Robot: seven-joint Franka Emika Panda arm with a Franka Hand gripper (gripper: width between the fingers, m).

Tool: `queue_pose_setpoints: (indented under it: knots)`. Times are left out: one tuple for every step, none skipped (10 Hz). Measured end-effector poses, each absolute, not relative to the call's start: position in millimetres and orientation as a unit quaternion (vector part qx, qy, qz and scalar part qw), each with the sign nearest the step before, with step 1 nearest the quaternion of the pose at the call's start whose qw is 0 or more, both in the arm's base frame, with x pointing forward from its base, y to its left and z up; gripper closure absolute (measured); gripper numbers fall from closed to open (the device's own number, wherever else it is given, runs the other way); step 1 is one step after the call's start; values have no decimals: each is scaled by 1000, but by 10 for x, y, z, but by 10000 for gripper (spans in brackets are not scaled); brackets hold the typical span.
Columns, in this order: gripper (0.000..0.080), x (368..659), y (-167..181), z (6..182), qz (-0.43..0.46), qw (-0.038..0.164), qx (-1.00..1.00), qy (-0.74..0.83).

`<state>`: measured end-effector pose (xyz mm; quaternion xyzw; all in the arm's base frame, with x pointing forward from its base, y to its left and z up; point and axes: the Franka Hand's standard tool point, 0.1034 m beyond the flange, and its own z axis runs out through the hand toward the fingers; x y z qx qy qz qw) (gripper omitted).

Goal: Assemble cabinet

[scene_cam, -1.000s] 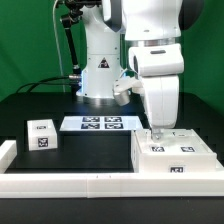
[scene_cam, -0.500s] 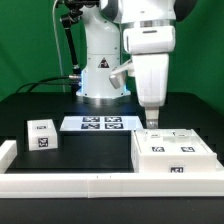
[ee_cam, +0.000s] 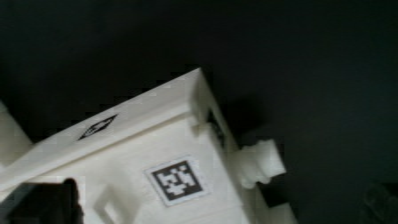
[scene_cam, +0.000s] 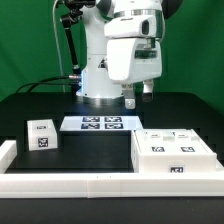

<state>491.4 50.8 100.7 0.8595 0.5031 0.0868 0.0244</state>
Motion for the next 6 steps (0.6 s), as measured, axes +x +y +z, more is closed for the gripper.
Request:
queue_pose_setpoints:
  knots:
    - [2,4812,538,951,88,22,859,503]
    - [2,4830,527,956,86,21,860,502]
    - [2,4832,528,956,87,22,860,502]
    - [2,4828,530,952,86,21,862,500]
    - [2,4828,533,952,87,17,879,468]
    - [2,4817,541,946,94,9,910,403]
